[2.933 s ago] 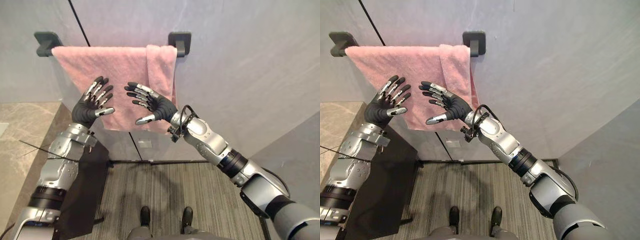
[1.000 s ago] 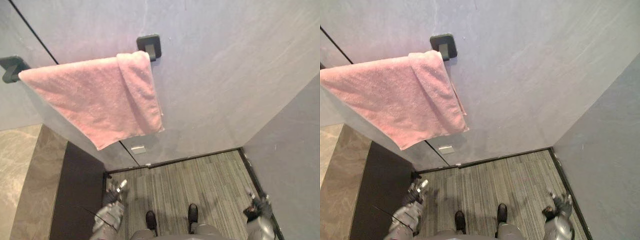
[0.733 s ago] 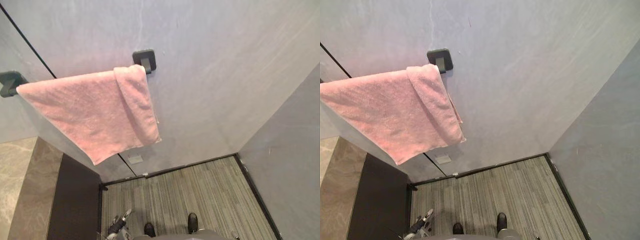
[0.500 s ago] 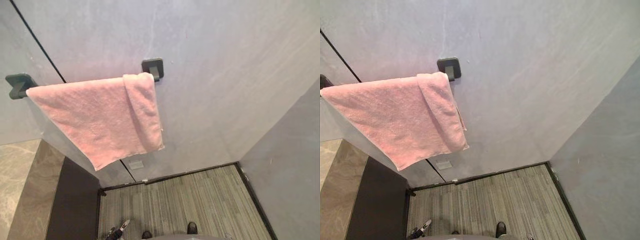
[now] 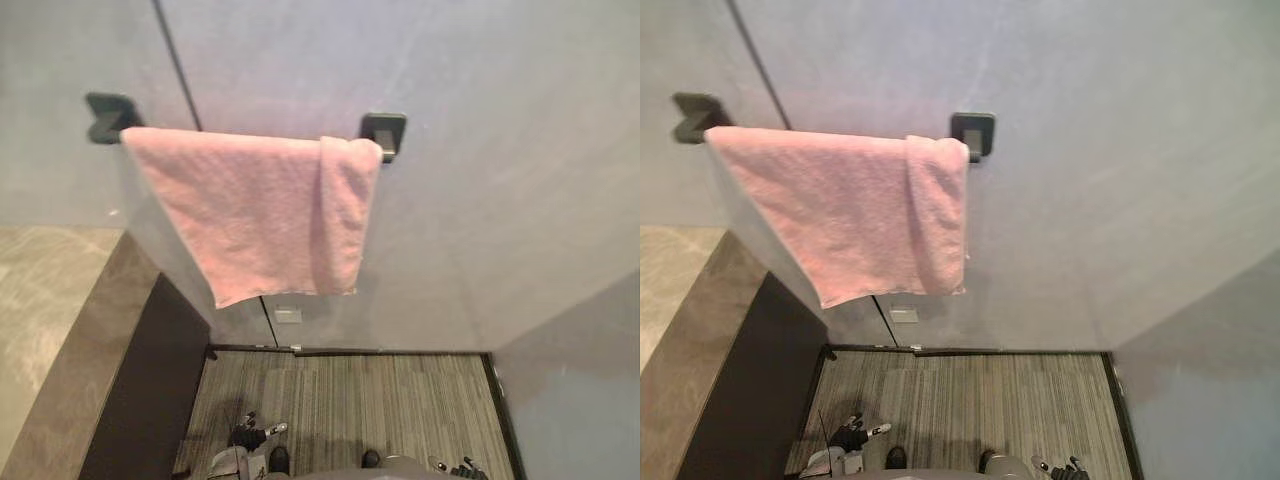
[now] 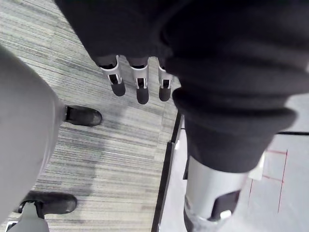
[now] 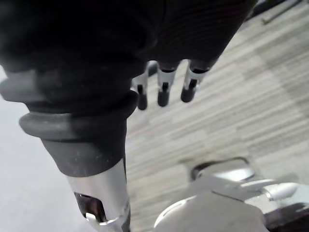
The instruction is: Organize washtable
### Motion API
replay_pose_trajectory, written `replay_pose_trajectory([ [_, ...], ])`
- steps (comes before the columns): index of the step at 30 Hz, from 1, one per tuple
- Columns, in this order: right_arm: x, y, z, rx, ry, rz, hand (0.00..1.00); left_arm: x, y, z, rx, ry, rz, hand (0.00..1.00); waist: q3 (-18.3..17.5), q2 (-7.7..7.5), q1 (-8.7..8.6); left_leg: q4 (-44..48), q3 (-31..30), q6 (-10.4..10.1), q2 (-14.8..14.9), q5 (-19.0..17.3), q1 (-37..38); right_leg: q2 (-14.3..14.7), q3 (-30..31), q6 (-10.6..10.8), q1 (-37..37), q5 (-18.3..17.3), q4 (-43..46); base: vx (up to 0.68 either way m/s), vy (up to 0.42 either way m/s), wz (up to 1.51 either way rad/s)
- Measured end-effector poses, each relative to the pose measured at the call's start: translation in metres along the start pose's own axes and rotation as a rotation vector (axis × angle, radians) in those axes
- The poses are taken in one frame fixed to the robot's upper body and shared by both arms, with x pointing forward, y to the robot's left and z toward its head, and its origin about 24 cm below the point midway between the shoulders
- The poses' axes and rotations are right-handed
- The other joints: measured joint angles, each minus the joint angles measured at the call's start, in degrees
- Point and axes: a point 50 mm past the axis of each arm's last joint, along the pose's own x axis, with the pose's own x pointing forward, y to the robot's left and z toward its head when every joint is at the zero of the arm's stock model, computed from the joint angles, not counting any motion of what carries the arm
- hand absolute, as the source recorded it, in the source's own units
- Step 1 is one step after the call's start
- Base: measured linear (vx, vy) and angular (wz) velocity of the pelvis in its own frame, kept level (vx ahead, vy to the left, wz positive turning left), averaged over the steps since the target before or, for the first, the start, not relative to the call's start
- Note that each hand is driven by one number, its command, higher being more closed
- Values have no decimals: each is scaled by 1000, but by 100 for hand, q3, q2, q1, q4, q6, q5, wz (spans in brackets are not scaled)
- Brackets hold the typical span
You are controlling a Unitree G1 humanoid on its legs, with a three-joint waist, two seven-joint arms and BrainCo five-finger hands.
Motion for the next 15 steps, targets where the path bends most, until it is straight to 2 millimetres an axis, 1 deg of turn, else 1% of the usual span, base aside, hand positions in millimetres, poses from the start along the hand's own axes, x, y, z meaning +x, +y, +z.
replay_pose_trajectory([
  [1, 0, 1, 2, -29, -7, 9, 0, 0, 3, 0, 4, -1, 7, 0, -8, -25, 24, 19, -62, -19, -3, 21, -58, 3, 28, -7, -6, -80, -7, 2, -118, 67],
  [2, 2, 5, 7, -69, -21, 27, 0, 0, 7, 1, 9, -1, 15, 0, 7, -52, 50, 156, -157, -26, -7, 19, -215, 14, 23, -59, -1, -184, -80, -21, -113, 45],
  [3, 3, 8, 13, -105, -38, 44, 0, 0, 8, 1, 9, -1, 19, 0, 12, -45, 57, 297, -234, -39, 33, 10, -360, 66, -17, -84, 1, -212, -138, -69, -178, 48],
  [5, 5, 6, 23, -140, -72, 49, 0, -1, 13, -3, -3, 11, 43, 0, 98, 80, 74, 505, -349, -95, 147, -9, -524, 194, -151, -158, 26, -215, -144, -89, -165, 36],
  [6, 5, 5, 27, -145, -88, 49, 0, -1, 13, -3, -18, 11, 49, 0, 168, 112, 67, 638, -402, -145, 191, -34, -573, 271, -184, -203, 60, -237, -97, -102, -167, 40],
  [7, 6, 2, 36, -150, -119, 43, 0, 0, 16, 2, -33, -1, 57, 0, 377, 166, 43, 903, -489, -215, 259, -82, -617, 334, -313, -318, 144, -303, 39, -120, -169, 43],
  [8, 6, 3, 37, -151, -125, 43, 0, 0, 18, 2, -48, -3, 63, 0, 427, 180, 39, 1002, -461, -234, 303, -87, -649, 357, -389, -374, 167, -317, 74, -146, -158, 43],
  [9, 7, 3, 39, -152, -131, 43, 0, 0, 20, 2, -81, -2, 75, 0, 507, 196, 36, 1102, -181, -272, 410, -62, -667, 396, -506, -450, 206, -323, 118, -201, -184, 26],
  [10, 7, 0, 38, -148, -129, 34, 0, -1, 22, -1, -156, 4, 97, 0, 549, 213, 53, 1204, 240, -272, 594, -57, -702, 458, -614, -578, 207, -307, 148, -200, -181, 21],
  [11, 7, -2, 37, -146, -124, 29, 0, -1, 23, -3, -187, 9, 109, 0, 560, 192, 47, 1260, 479, -244, 689, -102, -732, 468, -681, -626, 188, -292, 129, -188, -170, 30],
  [12, 7, -5, 34, -124, -112, 14, 0, -2, 24, -4, -227, 12, 122, 0, 567, 174, 20, 1548, 846, -167, 816, -164, -839, 409, -814, -713, 113, -263, 109, -100, -89, 41],
  [13, 7, -10, 30, -105, -94, -2, 0, -2, 25, -3, -259, 8, 132, 0, 572, 158, 12, 1869, 1123, -146, 826, -182, -888, 311, -898, -755, 95, -233, 90, -99, -102, 68],
  [14, 6, -18, 22, -82, -62, -27, 0, -2, 27, -6, -293, 15, 150, 0, 592, 77, -52, 2331, 1466, 74, 830, -333, -908, 163, -1063, -747, 121, -156, -38, -84, -66, 71],
  [15, 5, -23, 16, -66, -43, -47, 0, -3, 28, -8, -317, 19, 160, 0, 569, 86, -96, 2612, 1671, 198, 847, -418, -898, 88, -1170, -730, 126, -102, -126, -87, -44, 83],
])
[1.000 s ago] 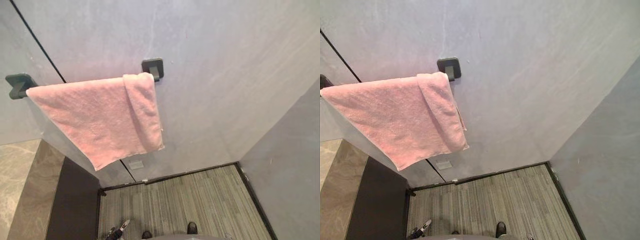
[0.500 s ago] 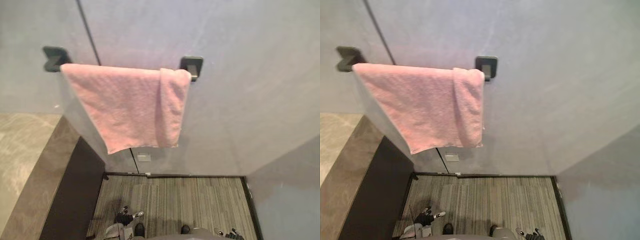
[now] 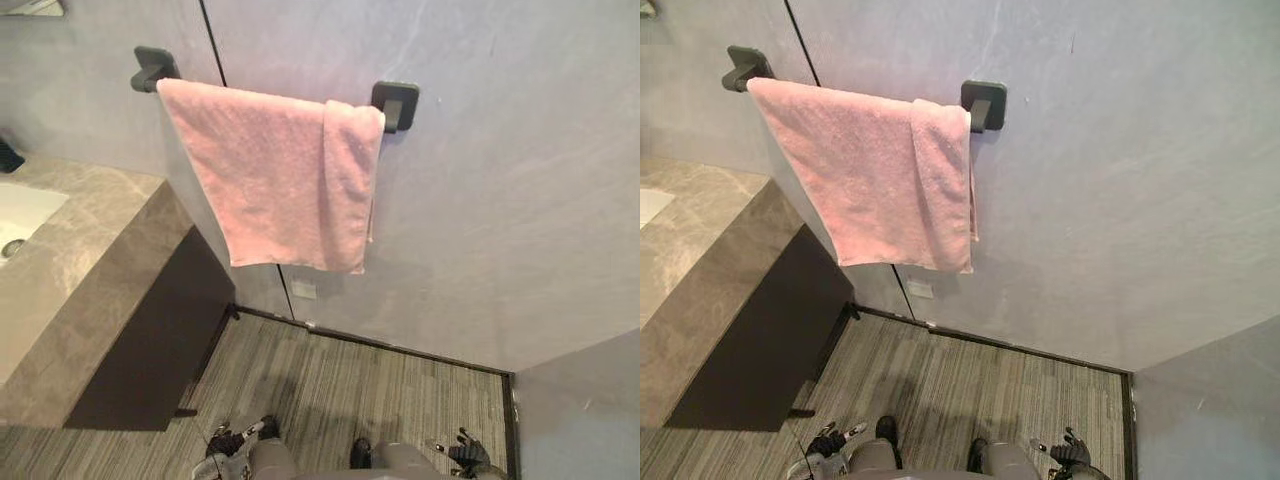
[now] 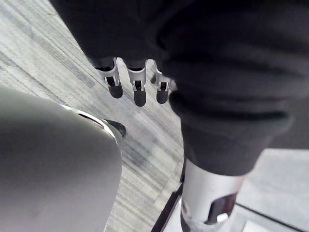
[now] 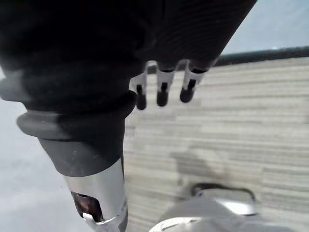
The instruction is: Organize washtable
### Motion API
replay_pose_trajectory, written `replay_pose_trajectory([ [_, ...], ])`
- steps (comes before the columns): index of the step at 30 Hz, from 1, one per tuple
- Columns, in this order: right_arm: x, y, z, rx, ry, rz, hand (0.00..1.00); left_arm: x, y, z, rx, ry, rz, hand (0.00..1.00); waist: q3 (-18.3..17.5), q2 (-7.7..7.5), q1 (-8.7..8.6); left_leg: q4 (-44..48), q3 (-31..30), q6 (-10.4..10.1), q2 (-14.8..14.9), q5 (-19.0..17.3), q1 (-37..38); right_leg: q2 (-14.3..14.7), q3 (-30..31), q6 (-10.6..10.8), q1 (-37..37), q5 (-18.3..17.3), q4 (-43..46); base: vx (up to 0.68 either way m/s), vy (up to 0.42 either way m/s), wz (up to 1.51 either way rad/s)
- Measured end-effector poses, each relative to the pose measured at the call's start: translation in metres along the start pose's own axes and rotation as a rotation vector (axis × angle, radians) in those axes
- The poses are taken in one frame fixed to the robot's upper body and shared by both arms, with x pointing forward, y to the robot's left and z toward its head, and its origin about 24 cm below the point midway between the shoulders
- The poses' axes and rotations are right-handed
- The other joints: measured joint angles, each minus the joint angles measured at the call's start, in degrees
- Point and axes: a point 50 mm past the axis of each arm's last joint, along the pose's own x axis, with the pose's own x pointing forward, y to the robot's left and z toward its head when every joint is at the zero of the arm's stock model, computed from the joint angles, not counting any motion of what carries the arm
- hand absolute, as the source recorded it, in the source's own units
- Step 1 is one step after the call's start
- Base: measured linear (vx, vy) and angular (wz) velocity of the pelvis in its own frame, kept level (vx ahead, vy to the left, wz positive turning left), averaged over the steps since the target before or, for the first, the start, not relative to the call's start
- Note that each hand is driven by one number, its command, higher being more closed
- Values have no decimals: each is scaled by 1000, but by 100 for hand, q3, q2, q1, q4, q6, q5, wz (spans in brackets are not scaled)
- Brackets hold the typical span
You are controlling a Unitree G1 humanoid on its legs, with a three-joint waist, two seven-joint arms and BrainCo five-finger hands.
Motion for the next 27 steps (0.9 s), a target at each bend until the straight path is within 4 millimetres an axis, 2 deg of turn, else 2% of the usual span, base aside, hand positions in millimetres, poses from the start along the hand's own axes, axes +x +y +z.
replay_pose_trajectory([
  [2, -5, -14, -18, 33, 55, -49, 0, -1, 1, -4, -53, 14, 17, 0, -60, 100, -31, 505, 487, 132, 155, -222, 203, -137, -354, 64, -7, 136, -173, -44, 49, 100],
  [3, -7, -17, -27, 51, 85, -62, 0, -1, 4, -4, -78, 15, 30, 0, -71, 131, -69, 594, 731, 84, 278, -266, 364, -221, -592, 83, -22, 152, -145, -31, 110, 119],
  [4, -8, -16, -31, 67, 100, -67, 0, 0, 5, -2, -89, 10, 36, 0, -101, 196, -123, 525, 861, 10, 322, -217, 343, -260, -781, 91, -15, 154, -92, -65, 69, 134],
  [5, -9, -11, -33, 76, 115, -55, 0, -1, 7, -1, -103, 0, 44, 0, -68, 199, -181, 308, 1053, 44, 206, -95, 261, -201, -824, 93, -14, 126, -118, -93, 25, 141],
  [6, -10, -8, -37, 80, 127, -47, 0, -1, 11, 2, -99, -13, 52, 0, -161, 66, -271, -636, 774, -144, -82, 204, 478, -106, -680, -33, 20, 235, -540, -117, 12, 141],
  [7, -12, -2, -40, 92, 138, -36, 0, -1, 17, 4, -96, -19, 66, 0, -279, -62, -328, -1094, 742, -32, -195, 180, 719, -201, -923, -97, 162, 450, -882, -101, 47, 130],
  [8, -13, 2, -40, 120, 127, -39, 0, 0, 17, 5, -93, -22, 64, 0, -225, -90, -306, -144, 1214, 115, 87, -300, 862, -234, -1222, 41, 304, 586, -977, -129, 104, 137],
  [9, -12, 2, -35, 131, 108, -43, 0, -1, 11, 3, -73, -13, 44, 0, -217, -51, -359, 203, 1577, 118, 325, -301, 1142, -310, -1537, 50, 384, 596, -904, -111, 110, 137],
  [11, -11, -1, -33, 141, 97, -50, 0, 0, -7, 4, -38, -15, -10, 0, -218, 69, -471, -42, 1808, -79, 413, -29, 1357, -469, -1970, 89, 380, 600, -802, -155, 189, 149],
  [13, -9, 4, -27, 144, 83, -37, 0, -1, -24, 7, 40, -35, -77, 0, -216, 217, -507, -940, 1982, -135, 24, 24, 1335, -644, -2381, 230, 376, 681, -994, -207, 259, 149],
  [14, -9, 6, -25, 145, 78, -34, 0, -1, -27, 7, 61, -36, -90, 0, -273, 218, -509, -1203, 1982, -151, -44, 34, 1367, -641, -2516, 273, 389, 728, -1071, -119, 190, 101],
  [16, -7, 2, -17, 162, 44, -48, 0, -2, -31, 6, 121, -33, -115, 0, -288, 393, -606, -1834, 1987, -222, -192, 78, 1305, -648, -2977, 354, 398, 793, -1131, -169, 254, 113],
  [17, -7, 2, -16, 166, 40, -49, 0, -2, -30, 5, 129, -29, -114, 0, -287, 410, -628, -1926, 1984, -222, -215, 80, 1294, -654, -3040, 370, 401, 801, -1114, -161, 184, 91],
  [20, -7, 3, -16, 176, 40, -47, 0, -2, -26, 2, 187, -13, -113, 0, -317, 409, -643, -2619, 1887, -157, -463, 492, 1364, -797, -3354, 421, 400, 846, -978, -127, 65, 52],
  [24, -6, 4, -13, 175, 36, -54, 0, -3, -32, -9, 283, 28, -154, 0, -297, 412, -642, -2660, 1689, -128, -588, 522, 1315, -1110, -3552, 466, 409, 866, -616, -96, 9, 29],
  [26, -6, 5, -12, 163, 32, -49, 0, -3, -31, -11, 306, 36, -152, 0, -271, 380, -643, -2663, 1630, -127, -664, 518, 1301, -1222, -3563, 465, 406, 904, -501, -90, 54, 20],
  [27, -5, 5, -11, 140, 27, -44, 0, -2, -27, -11, 328, 37, -145, 0, -225, 316, -632, -2665, 1598, -125, -696, 476, 1289, -1255, -3531, 435, 405, 975, -487, -79, 62, 16],
])
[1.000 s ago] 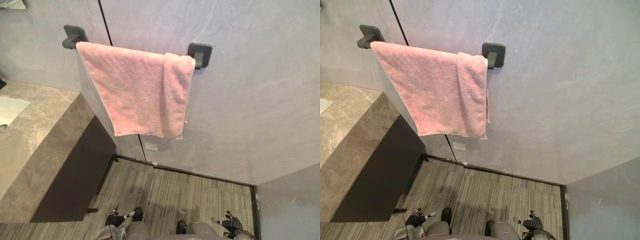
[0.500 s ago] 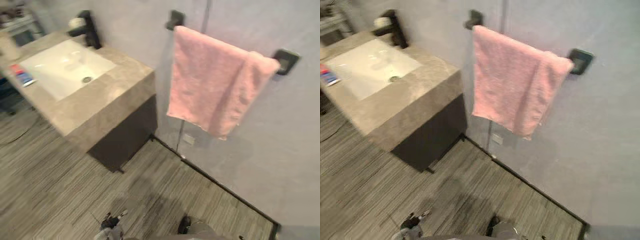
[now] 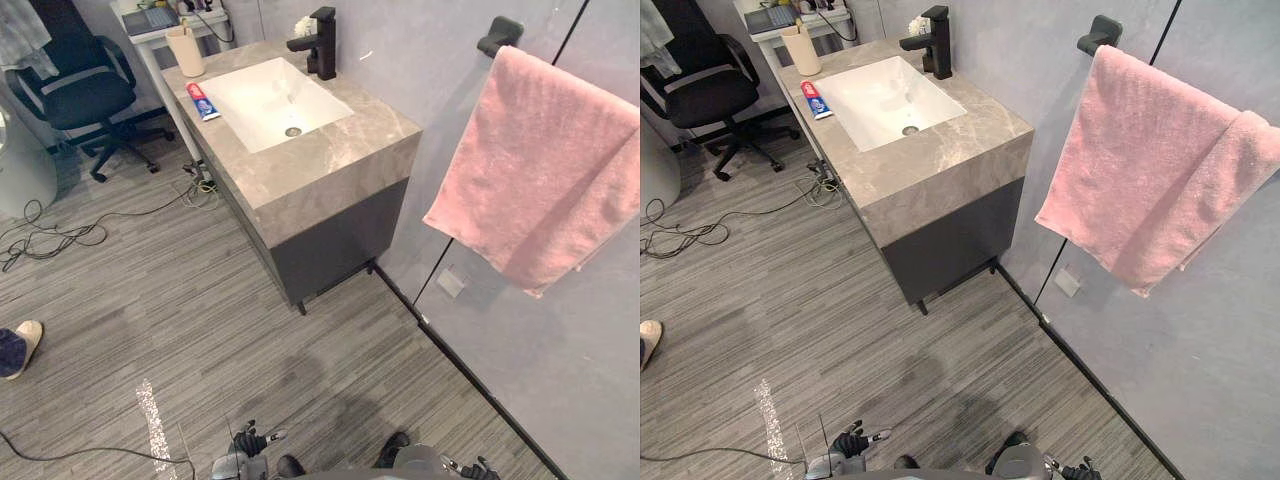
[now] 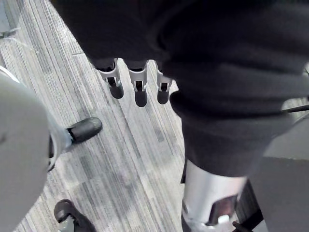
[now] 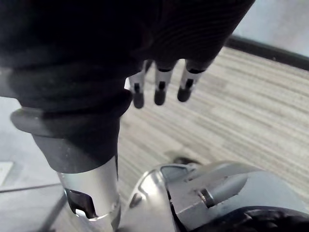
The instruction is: Organize washtable
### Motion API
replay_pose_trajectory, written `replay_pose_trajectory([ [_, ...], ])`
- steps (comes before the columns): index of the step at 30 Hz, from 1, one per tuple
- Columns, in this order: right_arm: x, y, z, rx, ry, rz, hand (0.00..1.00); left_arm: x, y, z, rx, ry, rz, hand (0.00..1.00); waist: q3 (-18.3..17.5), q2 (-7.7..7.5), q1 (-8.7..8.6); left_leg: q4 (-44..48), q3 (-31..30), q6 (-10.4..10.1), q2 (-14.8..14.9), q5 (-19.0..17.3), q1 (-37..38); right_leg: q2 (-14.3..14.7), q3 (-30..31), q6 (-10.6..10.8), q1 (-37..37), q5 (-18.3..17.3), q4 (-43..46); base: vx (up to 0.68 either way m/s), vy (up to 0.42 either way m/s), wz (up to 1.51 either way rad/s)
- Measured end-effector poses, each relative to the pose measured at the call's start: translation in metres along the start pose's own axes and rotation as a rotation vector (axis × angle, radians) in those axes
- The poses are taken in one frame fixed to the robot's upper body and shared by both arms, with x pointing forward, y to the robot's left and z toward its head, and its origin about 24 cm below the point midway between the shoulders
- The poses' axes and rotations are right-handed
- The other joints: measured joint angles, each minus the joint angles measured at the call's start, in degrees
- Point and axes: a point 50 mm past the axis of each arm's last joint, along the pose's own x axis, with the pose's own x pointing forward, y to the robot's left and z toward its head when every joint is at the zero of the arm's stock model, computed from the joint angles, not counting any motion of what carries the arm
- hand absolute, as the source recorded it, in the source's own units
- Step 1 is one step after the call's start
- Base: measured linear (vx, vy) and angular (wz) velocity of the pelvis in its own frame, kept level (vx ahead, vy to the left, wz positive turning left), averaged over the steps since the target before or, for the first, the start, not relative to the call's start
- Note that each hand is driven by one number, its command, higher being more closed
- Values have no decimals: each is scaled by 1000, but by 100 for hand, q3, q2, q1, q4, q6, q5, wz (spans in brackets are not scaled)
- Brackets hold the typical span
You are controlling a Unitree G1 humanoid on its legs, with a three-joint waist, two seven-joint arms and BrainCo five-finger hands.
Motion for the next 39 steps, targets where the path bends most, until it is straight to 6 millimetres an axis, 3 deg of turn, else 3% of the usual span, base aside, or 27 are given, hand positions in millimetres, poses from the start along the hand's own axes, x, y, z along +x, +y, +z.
replay_pose_trajectory([
  [2, 1, 6, 6, -46, -17, 21, 0, -1, 11, -2, 24, 5, 26, 0, 62, -92, -2, -1, -76, 31, -44, -21, 0, 20, 306, -18, -13, 118, -4, -91, 55, 17],
  [5, 2, 12, 10, -75, -30, 41, 0, -1, 26, -2, 30, 6, 72, 0, 163, -175, -2, 1, -169, 52, 24, -35, -21, 171, 1519, -85, -101, 423, 4, -107, 62, 31],
  [6, 1, 15, 7, -67, -24, 47, 0, -3, 33, -6, 5, 13, 108, 0, 173, -191, -2, 2, -265, 52, 82, -35, -64, 357, 2646, -118, -222, 460, 112, -48, 31, 37],
  [8, -1, 19, 3, -31, -10, 63, 0, -5, 46, -10, -27, 21, 161, 0, 152, -320, -10, 3, -525, 51, 174, -35, -162, 702, 4005, 23, -297, 361, 272, -18, -19, 52],
  [10, -3, 18, -3, -1, 9, 58, 0, -5, 50, -9, -29, 20, 179, 0, 142, -349, 4, 3, -734, 50, 232, -34, -299, 855, 4316, 74, -269, 295, 252, 18, -71, 71],
  [11, -3, 17, -4, 1, 10, 57, 0, -6, 50, -9, -44, 20, 187, 0, 133, -363, -14, 3, -864, 19, 237, -13, -404, 917, 4432, 124, -238, 240, 207, 24, -68, 77],
  [13, -4, 19, -6, -17, 15, 64, 0, -6, 52, -10, -55, 22, 195, 0, 85, -437, -1, 3, -1128, -21, 236, 81, -515, 986, 4656, 29, -135, -35, 64, 27, -87, 60],
  [14, -4, 21, -7, -43, 13, 76, 0, -6, 53, -11, -53, 24, 197, 0, 51, -489, -8, 3, -1274, -40, 219, 271, -593, 1007, 4799, -12, -49, -296, -63, 31, -165, 70],
  [15, -6, 27, -8, -75, 13, 96, 0, -6, 54, -10, -53, 21, 199, 0, -19, -653, -14, 3, -1430, -30, 118, 460, -692, 972, 5034, 37, 41, -830, -220, 41, -223, 82],
  [16, -5, 28, -4, -105, -3, 106, 0, -4, 51, -4, -53, 11, 193, 0, 2, -720, -13, 4, -1591, -15, 122, 515, -692, 987, 4968, 331, 95, -903, -208, 32, -196, 73],
  [21, -2, 22, 4, -158, -32, 96, 0, -3, 28, -9, -92, 23, 140, 0, -11, -507, -2, 5, -1641, -5, 200, 659, -555, 1026, 4692, 371, 344, -938, -288, 34, -84, 25],
  [24, -1, 28, 7, -178, -44, 115, 0, -2, 27, -8, -79, 23, 133, 0, -25, -554, -4, 4, -1602, -6, 115, 658, -559, 956, 4766, 403, 387, -945, -343, 90, 16, -1],
  [27, -2, 38, 7, -178, -42, 138, 0, -2, 35, -8, -40, 31, 146, 0, -44, -723, -16, 4, -1532, -5, 103, 660, -559, 964, 4917, 407, 386, -888, -349, 94, 23, -6],
  [33, -2, 37, 4, -204, -38, 139, 0, -2, 34, -7, -22, 26, 141, 0, -26, -692, -19, -3, -1479, -5, 168, 650, -412, 1042, 5043, 379, 469, -871, -214, -13, -5, 1],
  [35, -2, 34, 2, -206, -31, 133, 0, -2, 35, -7, -28, 23, 144, 0, -12, -666, -8, 3, -1504, -38, 207, 547, -403, 1073, 5032, 380, 473, -875, -105, -108, -27, 10],
  [37, -4, 30, -6, -202, -8, 126, 0, -2, 35, -2, -45, 3, 148, 0, 41, -685, -33, 627, -1692, -71, 306, 322, -769, 1099, 4923, 307, 456, -926, 18, -133, -44, 41],
  [38, -5, 28, -11, -192, 5, 119, 0, -2, 41, 6, -89, -31, 170, 0, 86, -714, 11, 1435, -1825, -68, 460, 18, -1221, 1167, 4841, 229, 470, -1125, 39, -111, -53, 50],
  [39, -6, 27, -12, -191, 13, 115, 0, -2, 45, 8, -109, -40, 186, 0, 105, -699, 9, 1796, -1939, -65, 533, -123, -1421, 1214, 4815, 275, 472, -1181, 64, -176, -41, 65],
])
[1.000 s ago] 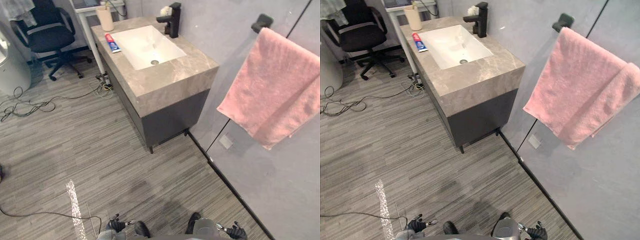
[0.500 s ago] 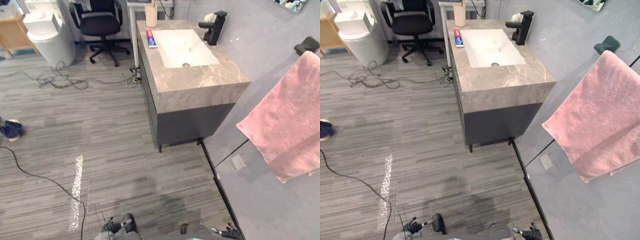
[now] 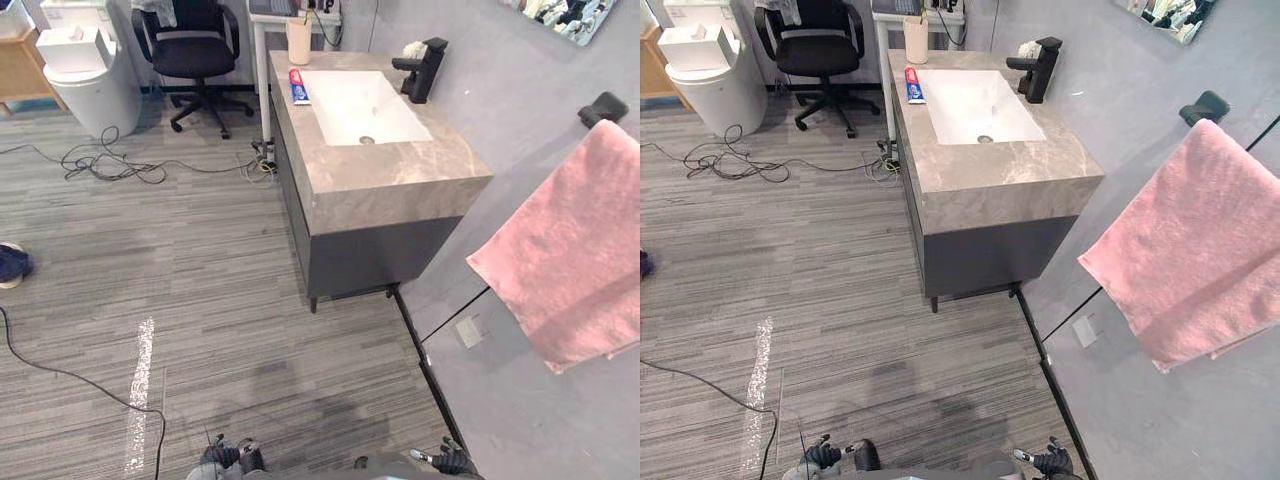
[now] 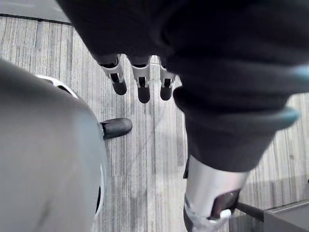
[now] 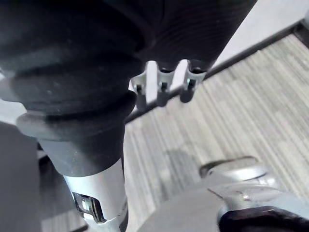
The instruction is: Organize washtable
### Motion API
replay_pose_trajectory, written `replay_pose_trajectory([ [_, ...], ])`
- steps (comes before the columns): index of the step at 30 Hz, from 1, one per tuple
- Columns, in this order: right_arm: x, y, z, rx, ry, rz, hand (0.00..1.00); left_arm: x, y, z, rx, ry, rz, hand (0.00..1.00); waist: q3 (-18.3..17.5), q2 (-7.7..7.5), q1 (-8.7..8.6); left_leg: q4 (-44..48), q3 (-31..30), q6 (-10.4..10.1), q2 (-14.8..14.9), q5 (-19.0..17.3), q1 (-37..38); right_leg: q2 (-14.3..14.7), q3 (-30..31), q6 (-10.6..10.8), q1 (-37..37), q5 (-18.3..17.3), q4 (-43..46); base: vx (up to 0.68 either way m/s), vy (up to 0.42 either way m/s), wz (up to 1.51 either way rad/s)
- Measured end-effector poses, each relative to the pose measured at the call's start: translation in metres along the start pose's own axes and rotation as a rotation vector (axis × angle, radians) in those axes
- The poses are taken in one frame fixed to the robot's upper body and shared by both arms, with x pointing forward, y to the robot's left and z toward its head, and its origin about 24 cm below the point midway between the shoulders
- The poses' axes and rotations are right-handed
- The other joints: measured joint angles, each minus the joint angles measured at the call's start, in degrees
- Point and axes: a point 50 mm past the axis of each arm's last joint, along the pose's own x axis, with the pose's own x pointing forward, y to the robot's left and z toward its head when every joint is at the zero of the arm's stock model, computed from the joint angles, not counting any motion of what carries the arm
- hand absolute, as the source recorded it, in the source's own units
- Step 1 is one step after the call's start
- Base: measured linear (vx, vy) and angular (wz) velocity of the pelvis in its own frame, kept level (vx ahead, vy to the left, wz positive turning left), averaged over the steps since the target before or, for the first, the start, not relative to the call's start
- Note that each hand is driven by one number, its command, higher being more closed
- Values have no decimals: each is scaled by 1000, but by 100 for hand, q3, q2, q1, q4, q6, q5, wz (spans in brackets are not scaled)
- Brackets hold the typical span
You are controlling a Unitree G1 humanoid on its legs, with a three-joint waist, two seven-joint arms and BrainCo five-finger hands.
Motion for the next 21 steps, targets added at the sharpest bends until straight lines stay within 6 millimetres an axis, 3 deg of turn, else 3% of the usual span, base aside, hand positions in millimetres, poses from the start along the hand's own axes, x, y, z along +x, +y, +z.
replay_pose_trajectory([
  [2, -3, -4, -10, 15, 36, -16, 0, 0, 8, 0, -78, 6, 42, 0, 37, 17, 2, 443, 270, 195, 296, -261, -146, 25, -284, -41, 114, -99, 160, -132, -21, 64],
  [4, -4, -7, -15, 36, 54, -30, 0, 0, 11, -2, -133, 13, 67, 0, 57, -31, 20, 342, 841, 216, 497, -265, -70, -86, -377, -22, 81, -129, 189, -67, -34, 39],
  [5, -3, -7, -14, 39, 51, -30, 0, 0, 15, -3, -175, 18, 88, 0, 91, -73, 117, 278, 1087, 235, 521, -251, -54, -178, -336, -11, 4, -138, 256, -12, 57, 3],
  [7, -1, -6, -6, 61, 34, -36, 0, -1, 24, -7, -238, 27, 126, 0, 224, -121, 140, 441, 1115, 230, 492, -254, -125, -271, -301, 63, -15, -182, 321, -13, 124, 2],
  [9, -1, -6, -6, 128, 40, -51, 0, -5, 37, -20, -311, 62, 180, 0, 256, -58, 135, 1330, 474, 419, 576, -418, -624, -441, -239, 211, -24, -271, 337, 27, 224, -8],
  [11, 0, -9, -5, 126, 38, -60, 0, -11, 45, -39, -346, 108, 226, 0, 240, 45, 162, 1638, 142, 339, 767, -664, -743, -509, -57, 445, -33, -410, 363, 124, 380, -32],
  [12, 0, -10, -6, 121, 45, -62, 0, -15, 50, -49, -346, 142, 248, 0, 245, 118, 170, 1976, 227, 34, 742, -977, -811, -684, 152, 576, -1, -495, 382, 187, 457, -33],
  [14, 1, -3, -8, 122, 65, -45, 0, -18, 51, -58, -338, 163, 254, 0, 42, -82, 157, 2314, 434, 121, 482, -1414, -1030, -914, 405, 621, -134, -507, 486, 293, 377, -15],
  [16, 2, -2, -3, 124, 56, -42, 0, -17, 49, -55, -330, 164, 244, 0, 45, -83, 200, 2680, 535, 192, 401, -1799, -1127, -1011, 499, 668, -320, -175, 792, 324, 361, -19],
  [18, 3, -1, 2, 131, 42, -48, 0, -16, 46, -53, -284, 160, 225, 0, 28, -54, 279, 2513, 893, 343, 302, -2011, -708, -1120, 663, 237, -501, 454, 1090, 257, 394, -50],
  [21, 4, -1, 7, 154, 22, -53, 0, -14, 45, -48, -193, 143, 193, 0, -61, 80, 281, 1991, 1215, 468, 98, -2007, -243, -1222, 691, -60, -844, 1465, 1579, 241, 336, -42],
])
